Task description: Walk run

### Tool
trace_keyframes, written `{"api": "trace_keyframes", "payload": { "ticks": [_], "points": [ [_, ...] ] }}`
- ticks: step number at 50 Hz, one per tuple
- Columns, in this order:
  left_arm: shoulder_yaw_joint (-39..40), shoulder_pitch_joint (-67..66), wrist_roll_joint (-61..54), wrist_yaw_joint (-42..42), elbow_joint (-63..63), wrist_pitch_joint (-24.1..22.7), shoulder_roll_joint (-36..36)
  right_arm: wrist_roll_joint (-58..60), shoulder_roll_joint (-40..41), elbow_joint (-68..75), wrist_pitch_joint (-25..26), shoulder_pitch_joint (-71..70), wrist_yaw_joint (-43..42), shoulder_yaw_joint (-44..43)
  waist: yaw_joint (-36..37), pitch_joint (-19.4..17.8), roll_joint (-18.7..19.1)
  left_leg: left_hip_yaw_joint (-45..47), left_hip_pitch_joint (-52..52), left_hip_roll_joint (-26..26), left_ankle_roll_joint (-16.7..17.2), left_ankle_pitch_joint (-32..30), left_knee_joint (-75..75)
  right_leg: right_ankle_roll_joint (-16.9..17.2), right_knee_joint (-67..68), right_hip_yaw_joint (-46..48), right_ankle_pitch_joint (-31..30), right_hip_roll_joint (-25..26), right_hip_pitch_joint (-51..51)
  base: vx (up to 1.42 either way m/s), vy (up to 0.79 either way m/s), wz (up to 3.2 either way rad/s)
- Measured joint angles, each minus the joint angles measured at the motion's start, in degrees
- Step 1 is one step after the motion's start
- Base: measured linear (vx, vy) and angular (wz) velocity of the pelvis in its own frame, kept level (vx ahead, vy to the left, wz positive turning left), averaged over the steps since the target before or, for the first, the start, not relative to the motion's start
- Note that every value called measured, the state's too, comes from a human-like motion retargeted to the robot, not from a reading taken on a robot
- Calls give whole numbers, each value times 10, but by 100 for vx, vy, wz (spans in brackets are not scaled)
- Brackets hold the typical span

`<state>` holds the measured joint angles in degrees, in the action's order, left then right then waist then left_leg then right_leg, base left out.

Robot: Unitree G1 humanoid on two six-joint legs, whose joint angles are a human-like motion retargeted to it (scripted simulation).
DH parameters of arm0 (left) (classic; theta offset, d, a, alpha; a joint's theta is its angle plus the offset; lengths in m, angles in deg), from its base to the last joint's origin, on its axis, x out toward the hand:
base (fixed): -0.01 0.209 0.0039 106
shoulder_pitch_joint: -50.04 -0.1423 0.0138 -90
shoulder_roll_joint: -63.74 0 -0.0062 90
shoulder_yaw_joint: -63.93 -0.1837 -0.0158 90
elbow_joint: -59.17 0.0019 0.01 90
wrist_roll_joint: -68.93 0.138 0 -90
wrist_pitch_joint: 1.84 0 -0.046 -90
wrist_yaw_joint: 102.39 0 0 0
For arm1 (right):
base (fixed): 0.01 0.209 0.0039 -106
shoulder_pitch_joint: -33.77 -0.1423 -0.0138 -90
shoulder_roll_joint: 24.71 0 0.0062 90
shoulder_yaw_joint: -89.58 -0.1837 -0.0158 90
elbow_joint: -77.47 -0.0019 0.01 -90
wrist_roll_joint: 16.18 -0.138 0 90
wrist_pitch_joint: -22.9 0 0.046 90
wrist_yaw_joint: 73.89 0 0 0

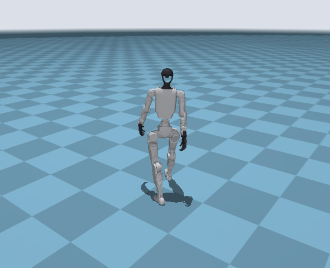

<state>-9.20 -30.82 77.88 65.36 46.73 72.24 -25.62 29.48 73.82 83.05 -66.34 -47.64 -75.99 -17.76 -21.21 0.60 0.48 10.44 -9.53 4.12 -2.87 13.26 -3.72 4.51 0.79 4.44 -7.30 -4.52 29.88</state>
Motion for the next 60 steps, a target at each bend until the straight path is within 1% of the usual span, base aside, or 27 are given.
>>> {"api": "trace_keyframes", "payload": {
  "ticks": [3,5,7,10,12,13,15,17,20,22,24,27,30,36,37,38,40,43,45,47,48,50,52,54,57,58,60],
  "points": [
    [-11,-1,24,4,-11,-6,-3,14,1,6,7,0,2,-6,-15,8,10,-16,-10,-9,18,-12,-21,-26,30,30,-15,0,-7,77,-35,34],
    [-16,-13,43,10,-16,-12,-10,26,2,9,14,-1,5,-16,-32,14,13,-31,-19,-14,35,-43,-41,-27,41,79,-50,-12,-20,79,-40,59],
    [-17,-36,65,18,-12,-21,-23,31,1,11,18,-5,9,-25,-32,23,18,-22,-18,-29,58,-117,-71,-40,57,18,-46,8,-30,87,-45,21],
    [-21,-74,90,30,13,-22,-43,21,-5,11,20,-23,16,-26,-30,22,10,-8,5,-41,78,-266,-179,-52,70,10,-11,6,-68,74,-36,-13],
    [-15,-101,109,25,31,-12,-50,14,-8,4,17,-45,20,-14,-21,23,-14,34,36,-41,72,-331,-280,-59,62,45,1,-13,-99,78,-40,-60],
    [-13,-115,123,16,37,-7,-51,11,-9,0,16,-59,20,-8,-20,25,-24,51,55,-47,61,-358,-328,-64,60,33,11,-12,-111,59,-29,-34],
    [-7,-144,159,-3,41,4,-55,7,-13,-10,13,-90,22,3,-28,25,-28,71,98,-75,49,-323,-408,-68,58,4,29,-1,-132,60,-27,5],
    [9,-176,196,-11,45,17,-61,9,-18,-24,6,-120,25,13,-20,23,-34,86,140,-89,40,-268,-453,-66,48,33,35,-6,-155,59,-22,-35],
    [38,-221,219,-7,66,31,-69,12,-25,-49,-14,-160,30,32,14,19,-50,92,204,-70,43,-205,-458,-74,36,15,42,5,-183,60,-14,-95],
    [55,-244,209,-10,86,43,-72,5,-31,-67,-32,-183,34,47,28,14,-50,112,237,-72,35,-168,-417,-80,30,18,50,17,-199,60,-8,-55],
    [75,-265,193,-22,101,58,-74,-3,-37,-86,-46,-201,37,56,42,9,-49,145,262,-78,10,-144,-354,-84,24,21,61,28,-218,59,-3,-23],
    [108,-290,170,-46,114,78,-79,-13,-47,-116,-60,-220,42,60,59,-3,-37,155,291,-61,-14,-133,-234,-91,16,25,79,54,-247,64,2,1],
    [136,-309,146,-61,119,85,-82,-22,-55,-139,-69,-225,46,59,77,-11,-24,124,314,-27,-11,-119,-114,-98,11,39,100,82,-279,65,1,14],
    [163,-323,111,-52,121,85,-84,-38,-56,-134,-78,-202,38,46,98,-4,-30,196,311,14,-13,-55,22,-100,24,73,134,100,-328,79,1,44],
    [164,-322,107,-49,122,85,-85,-36,-54,-127,-77,-195,37,44,105,-1,-33,204,305,16,-19,-57,26,-97,28,78,133,101,-335,80,-1,-1],
    [165,-319,104,-47,124,85,-86,-32,-52,-120,-76,-187,36,41,113,4,-36,209,297,17,-36,-67,23,-92,33,83,128,99,-340,77,-2,-13],
    [167,-313,99,-39,128,85,-88,-18,-44,-103,-71,-170,32,37,132,17,-48,231,282,17,-63,-83,17,-78,45,86,109,91,-349,85,-1,-22],
    [155,-297,85,-21,141,80,-85,16,-28,-71,-63,-134,15,25,143,41,-59,169,274,40,-101,-137,24,-43,75,122,31,72,-360,101,2,10],
    [149,-282,73,-6,148,75,-85,37,-20,-50,-58,-107,-3,23,151,56,-63,138,270,42,-114,-119,9,-8,115,133,-64,58,-359,95,4,8],
    [145,-256,60,16,149,66,-87,43,-12,-31,-47,-85,-31,24,147,55,-50,109,264,25,-113,-99,-16,20,188,106,-158,75,-335,90,8,47],
    [141,-241,53,28,147,60,-88,42,-9,-22,-44,-78,-42,24,139,52,-40,99,257,19,-115,-89,-24,27,231,88,-189,93,-316,80,6,95],
    [123,-203,29,54,134,44,-91,44,-9,-5,-41,-65,-55,19,128,40,-29,101,223,15,-116,-70,-32,34,380,49,-227,118,-256,73,5,102],
    [105,-165,7,64,113,35,-90,52,-7,-1,-32,-59,-44,10,134,39,-3,82,209,-10,-105,-60,-30,23,418,35,-209,143,-215,60,5,49],
    [89,-134,-4,55,86,27,-89,57,-4,-7,-22,-48,-30,-2,126,36,12,66,189,-15,-99,-52,-27,3,454,28,-138,141,-176,60,6,85],
    [57,-93,-6,20,40,11,-85,38,-1,-16,-28,-29,-20,-13,95,32,34,27,159,-17,-92,-47,-18,-39,446,49,-53,106,-125,62,5,171],
    [46,-81,-6,6,27,7,-83,29,0,-19,-31,-24,-18,-13,81,30,38,10,152,-15,-92,-45,-17,-46,430,56,-30,92,-112,64,-1,193],
    [19,-52,-3,-22,-1,-2,-73,10,0,-22,-33,-15,-13,-13,60,29,39,-17,136,-4,-92,-39,-15,-40,356,58,-12,60,-91,61,-5,177]
  ]
}}
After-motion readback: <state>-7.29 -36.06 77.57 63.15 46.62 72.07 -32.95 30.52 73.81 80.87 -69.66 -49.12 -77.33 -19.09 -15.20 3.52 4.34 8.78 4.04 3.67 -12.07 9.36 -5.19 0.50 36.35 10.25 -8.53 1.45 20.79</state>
